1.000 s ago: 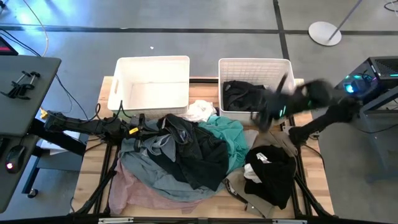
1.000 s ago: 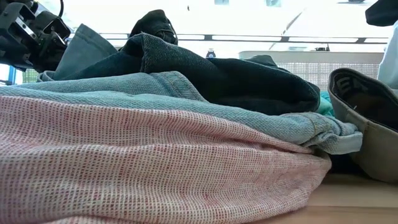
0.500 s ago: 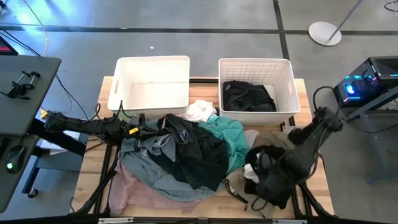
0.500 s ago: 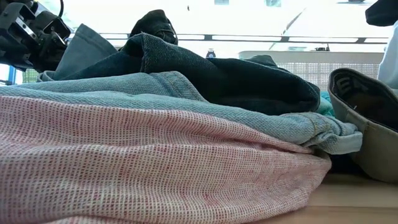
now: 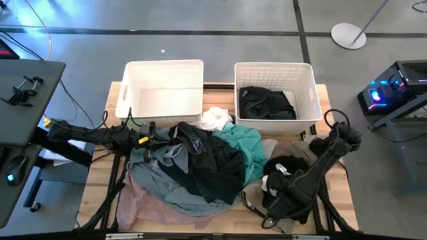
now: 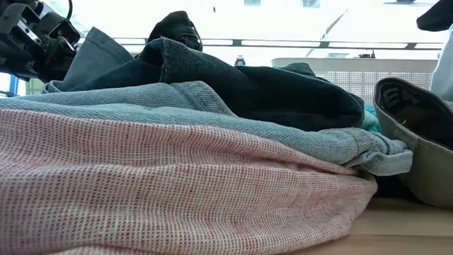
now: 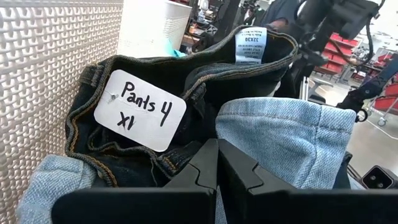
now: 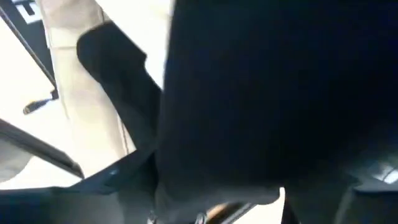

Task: Sort clothes
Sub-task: Put the black shirt into the right white bin

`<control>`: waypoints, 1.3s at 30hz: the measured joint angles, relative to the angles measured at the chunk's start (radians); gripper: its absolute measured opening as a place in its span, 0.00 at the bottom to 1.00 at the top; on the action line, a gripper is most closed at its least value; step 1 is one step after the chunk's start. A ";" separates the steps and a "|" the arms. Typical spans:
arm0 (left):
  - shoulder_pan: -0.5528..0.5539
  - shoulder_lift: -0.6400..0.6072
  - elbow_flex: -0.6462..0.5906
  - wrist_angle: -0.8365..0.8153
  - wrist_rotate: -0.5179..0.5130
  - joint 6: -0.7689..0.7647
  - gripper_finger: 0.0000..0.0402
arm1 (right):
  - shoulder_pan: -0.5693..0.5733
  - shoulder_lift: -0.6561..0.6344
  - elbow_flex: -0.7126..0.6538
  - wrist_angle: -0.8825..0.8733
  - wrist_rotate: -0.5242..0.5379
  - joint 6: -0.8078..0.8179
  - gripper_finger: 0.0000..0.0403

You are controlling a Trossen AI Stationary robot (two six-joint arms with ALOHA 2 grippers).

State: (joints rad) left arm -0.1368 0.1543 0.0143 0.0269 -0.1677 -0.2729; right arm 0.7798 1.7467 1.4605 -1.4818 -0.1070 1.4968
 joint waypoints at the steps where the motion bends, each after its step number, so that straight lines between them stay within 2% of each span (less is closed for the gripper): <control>1: 0.000 0.000 0.000 0.000 0.000 -0.004 0.00 | -0.007 0.000 -0.004 -0.009 0.023 -0.011 0.61; 6: 0.000 0.000 0.000 0.000 0.000 -0.012 0.00 | -0.043 0.000 0.046 -0.091 0.128 -0.079 0.29; 10: 0.000 0.000 0.000 0.002 0.000 -0.015 0.00 | -0.079 -0.012 0.121 -0.088 0.246 -0.149 0.05; 11: 0.000 0.000 0.000 0.003 0.000 -0.020 0.00 | -0.093 -0.014 0.149 -0.090 0.276 -0.170 0.03; 14: 0.000 0.000 0.000 0.022 -0.001 -0.039 0.00 | -0.134 -0.019 0.239 -0.092 0.399 -0.221 0.06; 17: 0.000 0.000 0.000 0.044 -0.001 -0.040 0.00 | -0.176 -0.019 0.355 -0.089 0.585 -0.317 0.06; 20: 0.000 0.000 0.000 0.063 -0.002 -0.040 0.00 | -0.221 -0.019 0.502 -0.066 0.815 -0.470 0.02; 24: 0.000 0.000 0.000 0.090 -0.003 -0.040 0.00 | -0.254 -0.019 0.716 0.106 1.134 -0.794 0.03; 27: 0.000 0.000 0.000 0.104 -0.003 -0.040 0.00 | -0.263 -0.020 0.856 0.400 1.266 -1.195 0.02; 29: 0.000 0.000 0.000 0.105 -0.003 -0.038 0.00 | -0.266 -0.025 0.898 0.663 1.258 -1.493 0.02; 31: 0.000 0.000 0.000 0.105 -0.003 -0.038 0.00 | -0.273 -0.054 0.860 1.027 1.190 -1.823 0.01; 33: 0.000 0.002 0.000 0.105 -0.003 -0.033 0.00 | -0.272 -0.066 0.843 1.284 1.121 -2.080 0.01; 36: 0.000 0.002 0.000 0.105 -0.003 -0.031 0.00 | -0.287 -0.069 0.844 1.584 1.033 -2.370 0.01; 39: 0.000 0.003 0.000 0.105 -0.003 -0.031 0.00 | -0.315 -0.070 0.844 1.806 0.940 -2.582 0.01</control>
State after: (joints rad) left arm -0.1371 0.1570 0.0143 0.1322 -0.1707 -0.3035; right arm 0.4646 1.6764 2.3047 0.3241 0.8328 -1.0849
